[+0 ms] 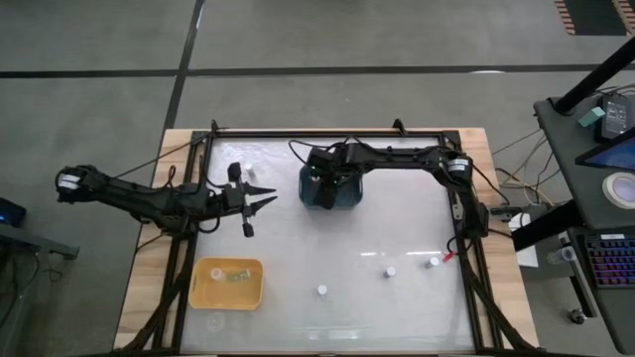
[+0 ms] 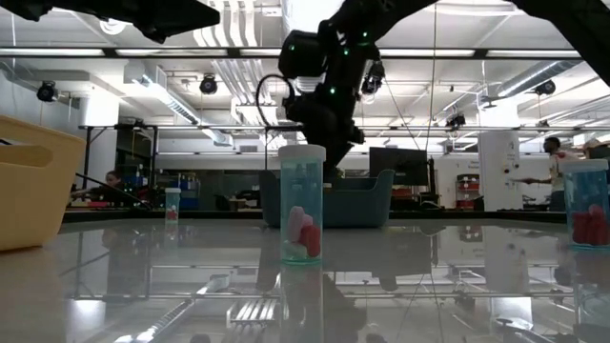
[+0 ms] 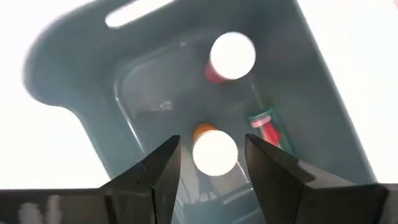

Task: Pick and place medicine bottles into bin by pill shape (circle, oval)
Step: Put the orange capsule bottle into the blue bin, then put the green capsule bottle into the blue bin

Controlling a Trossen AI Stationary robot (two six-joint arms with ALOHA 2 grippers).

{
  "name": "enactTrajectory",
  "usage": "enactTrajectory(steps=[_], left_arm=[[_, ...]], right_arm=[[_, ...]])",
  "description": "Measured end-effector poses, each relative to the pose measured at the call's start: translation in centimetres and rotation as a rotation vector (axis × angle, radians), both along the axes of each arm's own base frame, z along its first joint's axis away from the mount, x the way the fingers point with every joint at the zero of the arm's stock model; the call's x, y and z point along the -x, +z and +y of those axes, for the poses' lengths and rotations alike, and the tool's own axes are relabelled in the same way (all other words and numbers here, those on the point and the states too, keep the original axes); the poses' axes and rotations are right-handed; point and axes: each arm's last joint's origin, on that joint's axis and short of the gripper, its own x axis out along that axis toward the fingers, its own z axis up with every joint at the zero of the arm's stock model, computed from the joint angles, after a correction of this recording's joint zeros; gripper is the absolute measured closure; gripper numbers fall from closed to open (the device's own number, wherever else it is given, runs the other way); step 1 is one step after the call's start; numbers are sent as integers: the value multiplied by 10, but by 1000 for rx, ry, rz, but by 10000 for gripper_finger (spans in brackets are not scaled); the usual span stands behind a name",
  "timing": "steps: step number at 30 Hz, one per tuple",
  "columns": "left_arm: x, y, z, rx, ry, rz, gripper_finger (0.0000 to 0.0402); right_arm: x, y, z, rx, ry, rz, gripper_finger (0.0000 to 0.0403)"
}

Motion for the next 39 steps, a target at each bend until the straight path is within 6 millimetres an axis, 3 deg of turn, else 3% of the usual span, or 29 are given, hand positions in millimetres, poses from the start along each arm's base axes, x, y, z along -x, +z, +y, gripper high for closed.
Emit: enactTrajectory(steps=[7,15,27,39], left_arm=[[0,0,0,0,0,-1,348],[-1,0,0,1,0,-7,348],[-1,1,0,3,0,-18,348],[-1,4,0,7,0,-44,348]], right_arm=[[11,34,12,12,9,-65,232],[20,62,46,12,77,-112,232],[44,73,108,-39,142,-17,232],[85,79,153,-73,174,16,232]])
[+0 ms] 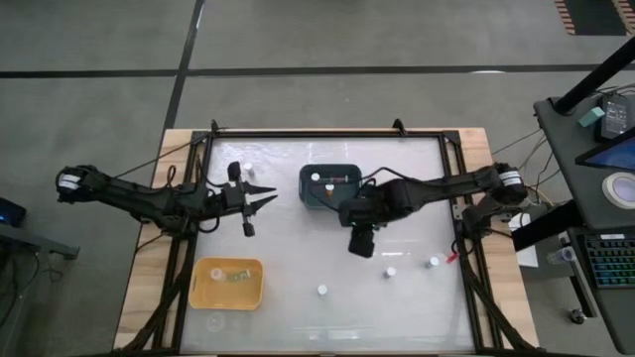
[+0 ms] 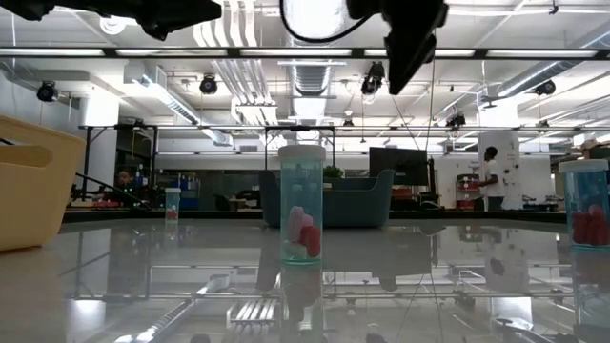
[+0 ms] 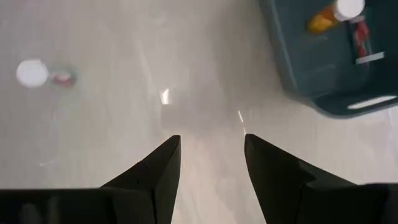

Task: Pick and place medicine bottles into bin by pill shape (circle, oval)
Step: Put the green capsule bottle into the blue bin

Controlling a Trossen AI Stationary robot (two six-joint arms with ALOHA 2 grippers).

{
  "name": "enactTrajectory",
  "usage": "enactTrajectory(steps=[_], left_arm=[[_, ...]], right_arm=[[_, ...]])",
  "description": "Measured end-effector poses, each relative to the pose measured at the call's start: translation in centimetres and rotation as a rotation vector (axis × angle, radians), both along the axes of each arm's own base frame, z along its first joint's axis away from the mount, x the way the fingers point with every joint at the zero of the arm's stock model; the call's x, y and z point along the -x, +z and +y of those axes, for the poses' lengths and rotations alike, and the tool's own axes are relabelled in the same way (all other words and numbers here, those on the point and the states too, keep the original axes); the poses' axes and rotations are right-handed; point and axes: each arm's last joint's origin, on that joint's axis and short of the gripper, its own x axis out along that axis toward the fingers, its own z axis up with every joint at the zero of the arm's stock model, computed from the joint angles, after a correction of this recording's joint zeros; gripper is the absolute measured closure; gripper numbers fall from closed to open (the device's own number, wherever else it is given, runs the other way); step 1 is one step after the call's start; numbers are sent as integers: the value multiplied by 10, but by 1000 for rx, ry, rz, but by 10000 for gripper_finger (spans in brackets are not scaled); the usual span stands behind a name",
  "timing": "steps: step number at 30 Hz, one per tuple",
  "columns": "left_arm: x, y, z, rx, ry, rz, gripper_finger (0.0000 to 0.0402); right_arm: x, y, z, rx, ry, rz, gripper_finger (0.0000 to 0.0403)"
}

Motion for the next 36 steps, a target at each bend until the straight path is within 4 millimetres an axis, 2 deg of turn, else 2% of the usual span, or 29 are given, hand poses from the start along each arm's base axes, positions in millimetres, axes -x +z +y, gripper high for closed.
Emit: enactTrajectory(steps=[7,12,19,28,36], left_arm=[[-3,-2,-1,51,-2,-12,348],[-14,-1,-3,58,-7,-14,348],[-40,4,-15,53,-59,16,348],[-77,-2,-54,124,-167,100,348],[-105,-2,-81,254,-198,180,348]], right_arm=[[23,-7,22,-4,86,-86,232],[42,-14,26,-19,137,-212,232],[67,-26,20,-9,209,-399,232],[94,-42,11,121,371,-704,232],[122,-56,-9,263,425,-935,232]])
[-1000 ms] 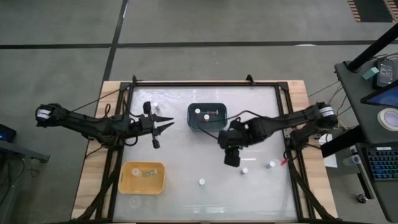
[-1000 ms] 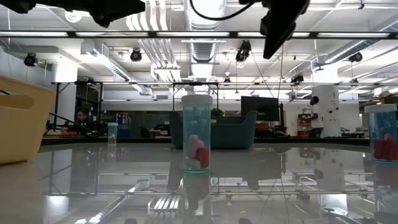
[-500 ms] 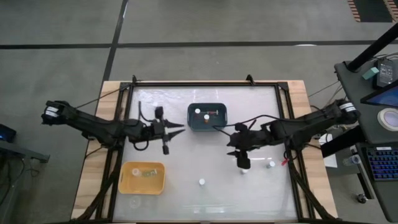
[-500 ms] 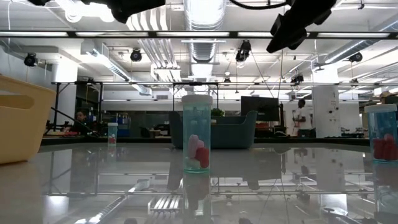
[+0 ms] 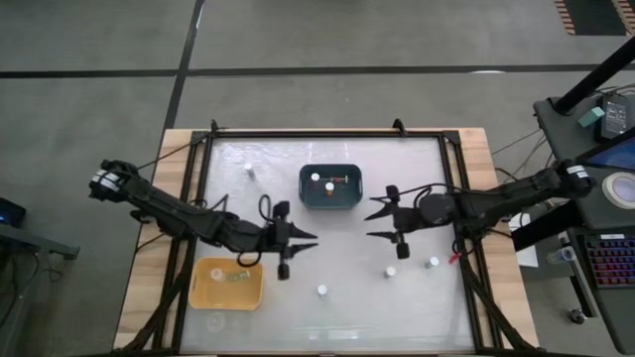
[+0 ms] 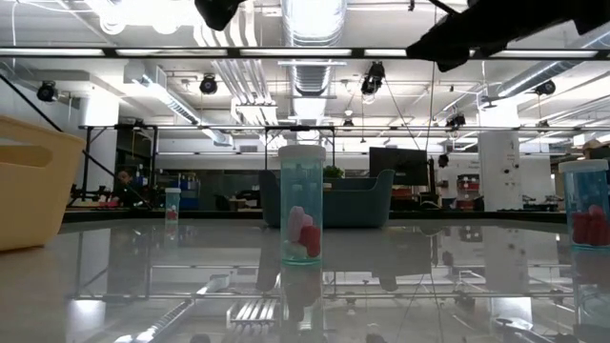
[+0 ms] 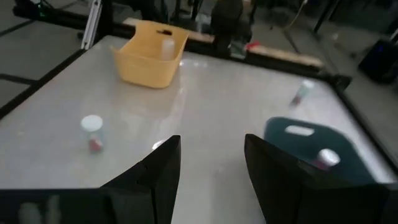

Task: Pick and place medicine bottles into bin by pill shape (circle, oval)
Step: Put the green capsule bottle into the blue bin

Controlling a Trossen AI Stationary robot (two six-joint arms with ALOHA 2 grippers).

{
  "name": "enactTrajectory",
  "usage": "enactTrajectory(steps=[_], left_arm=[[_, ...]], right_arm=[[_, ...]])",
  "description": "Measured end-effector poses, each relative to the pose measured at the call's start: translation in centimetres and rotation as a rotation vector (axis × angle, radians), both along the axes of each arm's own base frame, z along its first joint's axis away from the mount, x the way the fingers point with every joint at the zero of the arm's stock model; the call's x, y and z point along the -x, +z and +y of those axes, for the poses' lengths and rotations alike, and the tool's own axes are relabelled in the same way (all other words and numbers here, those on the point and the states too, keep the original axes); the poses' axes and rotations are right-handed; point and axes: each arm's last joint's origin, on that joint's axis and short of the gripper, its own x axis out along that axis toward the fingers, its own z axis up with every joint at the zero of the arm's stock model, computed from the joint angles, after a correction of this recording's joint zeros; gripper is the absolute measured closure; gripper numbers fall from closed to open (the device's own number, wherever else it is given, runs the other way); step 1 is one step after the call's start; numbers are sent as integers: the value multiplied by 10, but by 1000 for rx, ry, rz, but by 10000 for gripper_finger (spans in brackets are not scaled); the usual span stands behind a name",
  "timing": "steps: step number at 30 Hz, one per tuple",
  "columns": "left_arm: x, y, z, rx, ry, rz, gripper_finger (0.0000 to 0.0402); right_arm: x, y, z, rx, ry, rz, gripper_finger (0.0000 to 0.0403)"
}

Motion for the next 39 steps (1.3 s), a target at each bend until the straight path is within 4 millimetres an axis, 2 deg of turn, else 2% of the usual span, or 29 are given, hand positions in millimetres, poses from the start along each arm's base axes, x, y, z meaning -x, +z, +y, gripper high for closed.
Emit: enactTrajectory(steps=[11,17,23,28,33,39], left_arm=[[-30,5,-26,102,19,352,348],[-38,18,-44,220,-19,541,348],[-48,17,-63,213,-33,592,348],[-66,9,-73,219,-12,636,348],[-90,-12,-85,209,17,690,348],[-93,-26,-91,169,69,867,348]], right_arm=[[41,5,-10,21,1,-171,232],[51,3,-12,54,9,-206,232],[57,9,-13,50,8,-246,232],[57,7,-13,52,8,-240,232],[57,7,-13,71,12,-242,232],[57,7,-13,87,15,-243,232]])
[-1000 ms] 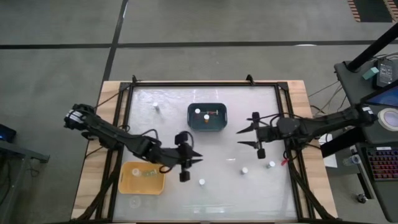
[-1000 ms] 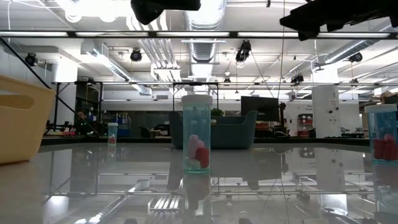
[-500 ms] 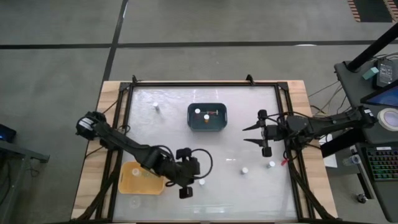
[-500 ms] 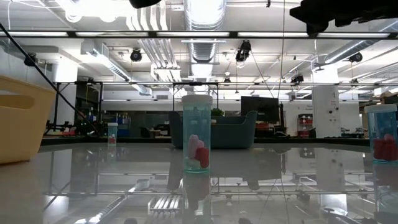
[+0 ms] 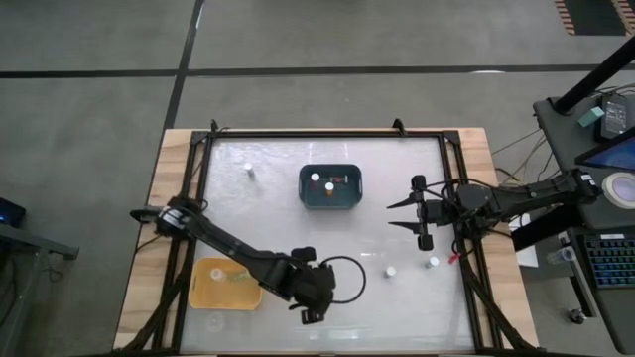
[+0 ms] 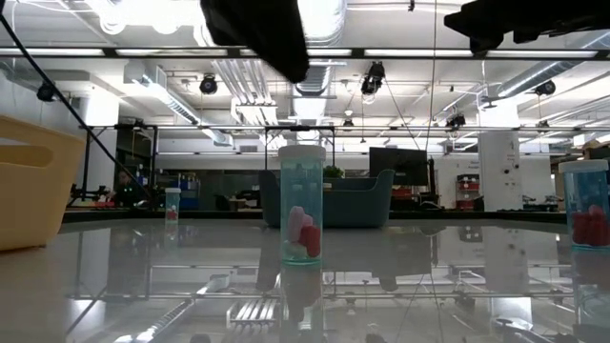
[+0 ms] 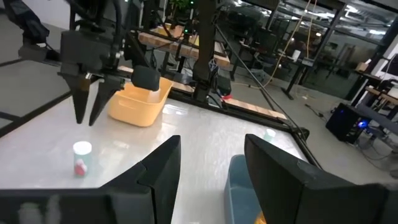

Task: Pick and place medicine bottles into bin by pill shape (circle, oval)
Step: Put the green capsule bottle into the blue bin

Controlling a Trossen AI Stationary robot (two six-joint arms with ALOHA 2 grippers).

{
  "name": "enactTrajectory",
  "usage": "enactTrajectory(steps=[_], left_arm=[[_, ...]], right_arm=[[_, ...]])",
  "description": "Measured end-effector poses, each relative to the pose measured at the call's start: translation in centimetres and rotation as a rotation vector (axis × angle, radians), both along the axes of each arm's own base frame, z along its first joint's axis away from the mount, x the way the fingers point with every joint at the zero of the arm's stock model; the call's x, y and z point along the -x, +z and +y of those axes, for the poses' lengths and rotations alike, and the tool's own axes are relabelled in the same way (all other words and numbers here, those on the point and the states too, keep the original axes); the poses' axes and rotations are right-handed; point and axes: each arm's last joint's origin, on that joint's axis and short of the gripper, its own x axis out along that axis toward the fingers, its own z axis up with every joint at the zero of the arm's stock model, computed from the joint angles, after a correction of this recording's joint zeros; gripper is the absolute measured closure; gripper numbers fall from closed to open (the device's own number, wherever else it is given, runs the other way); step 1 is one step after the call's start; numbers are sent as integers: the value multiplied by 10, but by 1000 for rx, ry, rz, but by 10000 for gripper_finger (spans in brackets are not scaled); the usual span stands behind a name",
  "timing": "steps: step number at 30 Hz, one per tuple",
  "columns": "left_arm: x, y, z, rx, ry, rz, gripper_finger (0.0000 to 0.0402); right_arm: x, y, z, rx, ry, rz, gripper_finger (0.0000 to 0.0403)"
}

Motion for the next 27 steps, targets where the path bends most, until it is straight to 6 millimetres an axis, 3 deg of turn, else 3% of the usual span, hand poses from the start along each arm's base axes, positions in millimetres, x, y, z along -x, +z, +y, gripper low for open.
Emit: enactTrajectory(steps=[7,13,20,27], left_arm=[[-1,-4,-4,6,3,3,335],[0,-8,-4,-1,3,14,267],[-2,-29,-4,13,0,-17,179],[-1,-44,-4,22,-3,-40,162]], right_arm=[[0,0,0,11,1,-1,232],[0,1,0,10,1,-7,232],[0,1,0,7,1,-8,232],[0,1,0,7,1,-7,232]])
